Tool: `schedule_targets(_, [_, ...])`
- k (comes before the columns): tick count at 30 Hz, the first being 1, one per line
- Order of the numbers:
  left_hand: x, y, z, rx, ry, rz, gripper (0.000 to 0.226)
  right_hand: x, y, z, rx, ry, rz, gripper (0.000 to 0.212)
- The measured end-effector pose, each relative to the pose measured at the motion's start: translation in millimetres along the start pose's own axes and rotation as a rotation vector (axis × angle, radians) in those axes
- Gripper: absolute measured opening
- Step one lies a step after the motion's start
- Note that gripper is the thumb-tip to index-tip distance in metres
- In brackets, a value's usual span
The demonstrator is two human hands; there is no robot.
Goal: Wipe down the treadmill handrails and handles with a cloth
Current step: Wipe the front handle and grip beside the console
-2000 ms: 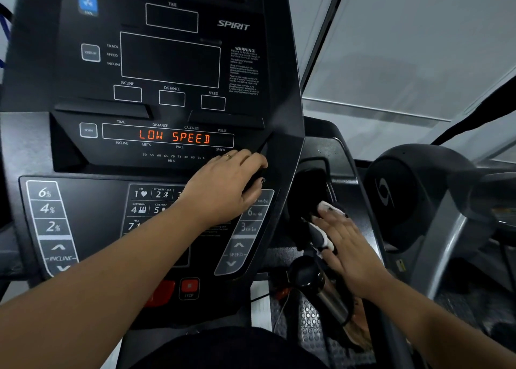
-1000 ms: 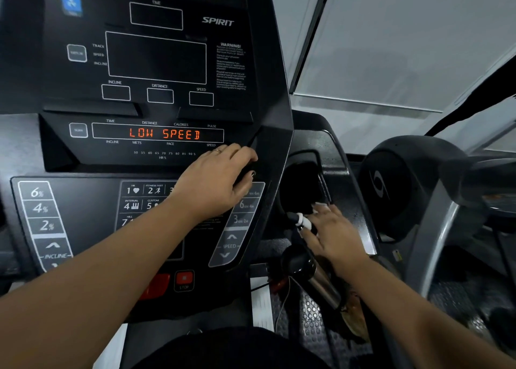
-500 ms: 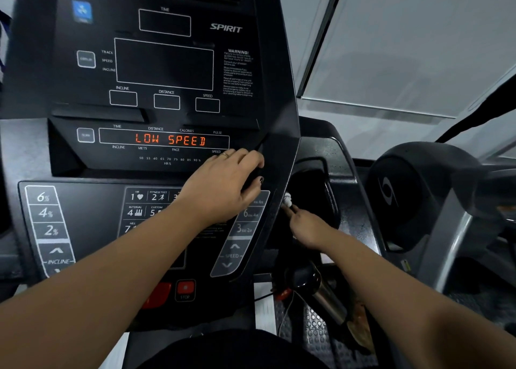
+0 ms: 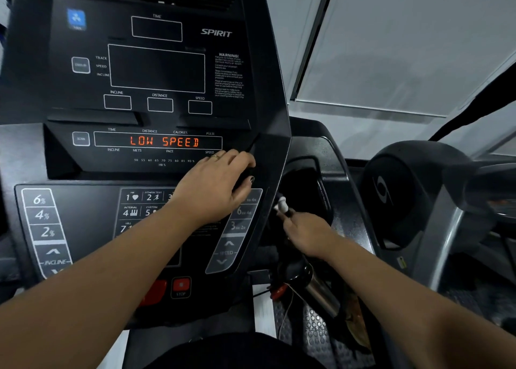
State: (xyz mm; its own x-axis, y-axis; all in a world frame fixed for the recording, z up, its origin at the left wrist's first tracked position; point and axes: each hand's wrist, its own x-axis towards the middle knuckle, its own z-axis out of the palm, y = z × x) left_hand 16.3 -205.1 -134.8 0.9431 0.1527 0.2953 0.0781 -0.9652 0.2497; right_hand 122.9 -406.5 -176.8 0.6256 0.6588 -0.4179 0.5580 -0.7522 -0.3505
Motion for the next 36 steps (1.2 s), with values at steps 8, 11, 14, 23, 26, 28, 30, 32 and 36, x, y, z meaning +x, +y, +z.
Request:
schedule_targets(8, [-2,-1,-1,-0.001,0.0,0.005,0.031,-17,67,-11,-0.504,0.182,-0.387,0.068])
schedule_targets(11, [-1,-2,-2,-0.002,0.013,0.016,0.03,-9,92,-27,-0.705,0.269,-0.449,0.049])
schedule_targets(14, [0,-3,-2,-0.012,0.019,0.023,0.028,10,101,-47,-0.832,0.272,-0.505,0.047])
schedule_targets(23, [-1,-5,-3,-0.017,0.016,0.016,0.027,22,100,-46,-0.874,0.328,-0.43,0.057])
schedule_targets(26, [-1,-4,-2,-0.015,0.017,0.01,0.027,7,89,-25,-0.758,0.281,-0.44,0.066])
schedule_targets(28, [-1,-3,-2,-0.009,0.013,0.007,0.029,-4,70,-18,-0.633,0.197,-0.382,0.084])
schedule_targets(30, [0,-2,-2,0.001,0.011,0.005,0.03,-11,48,-13,-0.569,0.136,-0.363,0.088])
schedule_targets(32, [0,-1,-2,0.009,0.013,0.006,0.029,-11,24,-13,-0.419,0.058,-0.276,0.072])
schedule_targets(36, [3,0,-2,0.012,0.018,0.004,0.026,13,-4,-17,0.144,-0.181,0.109,0.056])
